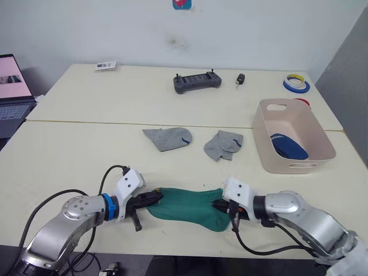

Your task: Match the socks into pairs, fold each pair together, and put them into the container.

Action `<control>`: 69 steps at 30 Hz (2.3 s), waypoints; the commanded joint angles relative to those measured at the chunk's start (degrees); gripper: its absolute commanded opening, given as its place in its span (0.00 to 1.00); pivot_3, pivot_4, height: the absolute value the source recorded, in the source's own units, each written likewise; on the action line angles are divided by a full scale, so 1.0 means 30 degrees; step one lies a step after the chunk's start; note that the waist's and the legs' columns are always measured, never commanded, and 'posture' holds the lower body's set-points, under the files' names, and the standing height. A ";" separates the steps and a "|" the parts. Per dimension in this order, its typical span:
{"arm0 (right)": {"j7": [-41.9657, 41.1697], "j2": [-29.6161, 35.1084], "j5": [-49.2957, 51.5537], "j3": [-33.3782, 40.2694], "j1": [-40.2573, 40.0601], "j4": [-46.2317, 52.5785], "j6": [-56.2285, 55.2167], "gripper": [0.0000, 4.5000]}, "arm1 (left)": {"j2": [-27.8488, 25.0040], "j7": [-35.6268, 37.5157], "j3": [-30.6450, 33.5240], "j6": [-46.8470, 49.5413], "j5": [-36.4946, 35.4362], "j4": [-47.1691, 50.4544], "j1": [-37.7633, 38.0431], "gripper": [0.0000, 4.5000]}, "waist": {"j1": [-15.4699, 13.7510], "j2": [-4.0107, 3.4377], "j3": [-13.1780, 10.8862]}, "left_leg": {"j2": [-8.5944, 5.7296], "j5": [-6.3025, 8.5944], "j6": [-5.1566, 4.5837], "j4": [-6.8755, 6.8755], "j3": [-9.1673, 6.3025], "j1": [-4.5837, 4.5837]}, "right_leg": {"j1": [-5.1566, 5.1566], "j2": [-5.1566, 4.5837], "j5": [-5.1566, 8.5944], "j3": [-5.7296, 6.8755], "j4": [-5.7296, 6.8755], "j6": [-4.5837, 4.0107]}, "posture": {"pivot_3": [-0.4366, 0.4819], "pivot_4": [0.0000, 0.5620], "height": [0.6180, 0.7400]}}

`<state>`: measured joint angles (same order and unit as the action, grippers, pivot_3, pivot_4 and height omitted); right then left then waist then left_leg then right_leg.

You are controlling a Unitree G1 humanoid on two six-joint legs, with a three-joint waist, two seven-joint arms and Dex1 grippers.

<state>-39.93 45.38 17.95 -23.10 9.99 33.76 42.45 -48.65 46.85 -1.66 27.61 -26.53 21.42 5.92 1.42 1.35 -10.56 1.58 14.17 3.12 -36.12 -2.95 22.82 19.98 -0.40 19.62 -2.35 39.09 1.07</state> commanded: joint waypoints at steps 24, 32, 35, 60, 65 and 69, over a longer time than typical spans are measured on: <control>-0.1477 -0.2978 -0.2672 -0.1870 0.2752 -0.2635 -0.2200 0.01 | 0.1599 0.0416 -0.2109 -0.0539 0.2432 -0.0479 -0.2520 0.00 | 0.0066 -0.0011 0.0027 | 0.0024 -0.0008 -0.0004 -0.0022 -0.0011 0.0032 | 0.0041 0.0073 -0.0016 -0.0012 0.0048 0.0001 | 0.48 0.27 1.00; -0.2920 -0.0172 -0.2421 0.0642 0.1004 -0.2268 -0.3197 0.01 | 0.1523 0.0968 -0.1256 -0.1114 0.2237 -0.0822 -0.2046 0.00 | 0.0037 -0.0013 0.0035 | 0.0016 -0.0007 -0.0007 -0.0051 -0.0020 -0.0003 | 0.0000 0.0051 -0.0016 -0.0001 0.0086 0.0002 | 0.48 0.27 1.00; -0.3396 -0.0231 -0.1280 0.1853 0.0739 -0.1370 -0.3488 0.01 | 0.1467 0.1795 -0.0324 -0.1292 0.1160 -0.0008 -0.2048 0.00 | 0.0051 -0.0011 0.0034 | 0.0019 -0.0006 -0.0009 -0.0058 -0.0020 -0.0005 | 0.0002 0.0053 -0.0015 -0.0002 0.0105 0.0001 | 0.48 0.27 1.00; -0.5722 0.0175 -0.2703 -0.1306 0.1188 -0.1868 -0.4129 0.01 | 0.0603 0.3524 -0.1882 -0.3820 0.3815 -0.0784 -0.0894 0.00 | 0.0059 -0.0008 0.0034 | 0.0018 -0.0003 -0.0012 -0.0134 -0.0015 0.0018 | 0.0029 0.0067 -0.0013 -0.0011 0.0174 0.0000 | 0.48 0.27 1.00; -0.5499 0.0574 -0.0468 0.1536 -0.0160 0.0239 -0.3221 0.01 | 0.0962 0.3553 -0.1094 -0.2797 0.2021 0.0787 -0.1664 0.00 | 0.0066 -0.0006 0.0031 | 0.0028 -0.0003 -0.0014 -0.0144 -0.0023 0.0023 | 0.0023 0.0068 -0.0013 -0.0008 0.0177 0.0000 | 0.48 0.27 1.00; -0.4560 0.0449 0.0623 0.3409 -0.1257 0.1289 -0.1965 0.01 | 0.0863 0.3405 -0.1410 -0.2598 0.2527 0.0702 -0.2510 0.00 | 0.0083 -0.0008 0.0031 | 0.0029 -0.0003 -0.0013 -0.0164 -0.0030 0.0024 | 0.0023 0.0077 -0.0013 -0.0007 0.0199 0.0000 | 0.48 0.27 1.00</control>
<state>-54.95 46.76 17.69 -16.08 7.14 34.92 34.99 -45.78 57.00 -6.37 19.93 -19.41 22.93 -1.14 1.67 1.32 -10.47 1.66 14.16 3.08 -36.62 -3.02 22.88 20.05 -0.17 19.58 -2.38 39.69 1.07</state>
